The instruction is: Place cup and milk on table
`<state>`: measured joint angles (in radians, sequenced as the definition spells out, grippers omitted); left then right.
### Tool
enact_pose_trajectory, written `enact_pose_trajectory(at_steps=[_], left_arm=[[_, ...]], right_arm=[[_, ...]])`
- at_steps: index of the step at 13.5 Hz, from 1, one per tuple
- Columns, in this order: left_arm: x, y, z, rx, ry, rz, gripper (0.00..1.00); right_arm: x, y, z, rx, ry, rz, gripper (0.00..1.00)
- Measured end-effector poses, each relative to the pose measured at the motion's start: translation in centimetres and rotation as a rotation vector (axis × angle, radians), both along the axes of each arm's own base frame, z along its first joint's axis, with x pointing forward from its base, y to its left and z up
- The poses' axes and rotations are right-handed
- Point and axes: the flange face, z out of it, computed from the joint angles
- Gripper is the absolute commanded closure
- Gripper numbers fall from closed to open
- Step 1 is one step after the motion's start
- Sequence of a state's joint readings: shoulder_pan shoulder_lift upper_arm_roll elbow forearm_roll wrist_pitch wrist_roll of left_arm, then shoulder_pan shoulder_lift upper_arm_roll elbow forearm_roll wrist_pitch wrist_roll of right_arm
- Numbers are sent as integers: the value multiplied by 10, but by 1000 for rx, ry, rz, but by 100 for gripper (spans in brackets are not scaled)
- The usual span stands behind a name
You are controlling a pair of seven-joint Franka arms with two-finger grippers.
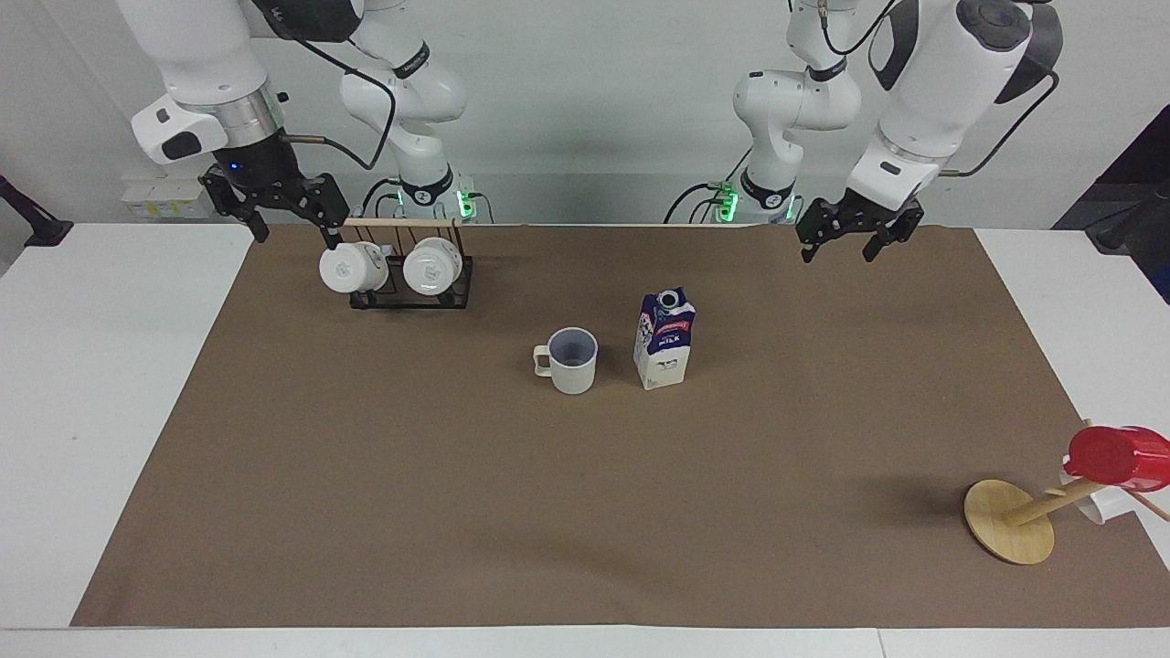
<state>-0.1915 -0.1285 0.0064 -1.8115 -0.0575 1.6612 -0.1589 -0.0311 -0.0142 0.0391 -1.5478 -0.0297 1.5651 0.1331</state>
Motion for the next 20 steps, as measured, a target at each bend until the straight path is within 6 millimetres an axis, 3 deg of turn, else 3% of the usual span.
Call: enact_pose_trajectory(at_steps=[12, 20], left_arm=[[-19, 71, 15, -12, 64, -127, 0], [-23, 75, 18, -14, 72, -134, 0]], right_arm=[[0, 0, 0, 0, 0, 0, 0], [0, 0, 0, 0, 0, 0, 0]])
